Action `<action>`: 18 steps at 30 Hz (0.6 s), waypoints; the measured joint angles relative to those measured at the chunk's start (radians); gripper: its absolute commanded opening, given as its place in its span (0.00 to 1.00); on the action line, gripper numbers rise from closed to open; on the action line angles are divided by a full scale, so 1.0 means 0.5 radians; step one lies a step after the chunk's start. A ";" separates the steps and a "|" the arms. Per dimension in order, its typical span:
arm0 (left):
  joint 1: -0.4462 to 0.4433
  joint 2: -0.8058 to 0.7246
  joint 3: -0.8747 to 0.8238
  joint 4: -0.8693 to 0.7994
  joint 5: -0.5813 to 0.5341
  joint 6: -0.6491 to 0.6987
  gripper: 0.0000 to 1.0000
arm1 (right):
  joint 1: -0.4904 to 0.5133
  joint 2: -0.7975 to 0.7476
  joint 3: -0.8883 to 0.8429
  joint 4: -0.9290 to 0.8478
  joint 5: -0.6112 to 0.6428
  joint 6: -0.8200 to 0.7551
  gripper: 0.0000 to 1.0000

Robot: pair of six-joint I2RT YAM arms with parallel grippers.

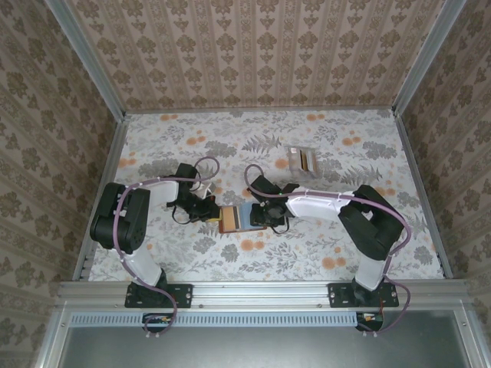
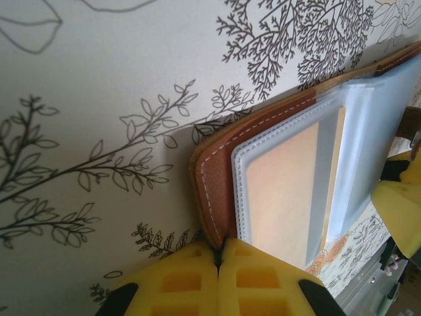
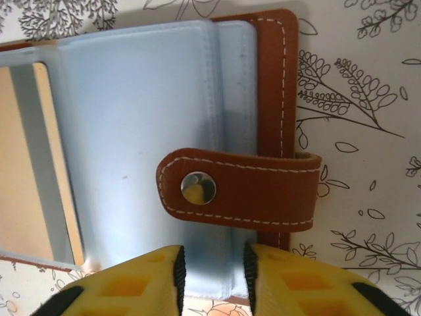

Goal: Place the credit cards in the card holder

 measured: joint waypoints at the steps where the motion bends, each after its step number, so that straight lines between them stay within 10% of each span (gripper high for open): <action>1: 0.000 0.000 0.000 0.000 0.000 0.000 0.00 | 0.003 0.005 0.010 -0.001 0.000 0.000 0.27; 18: -0.003 0.000 0.005 -0.008 -0.008 0.002 0.00 | 0.040 0.022 0.045 0.071 -0.060 -0.022 0.13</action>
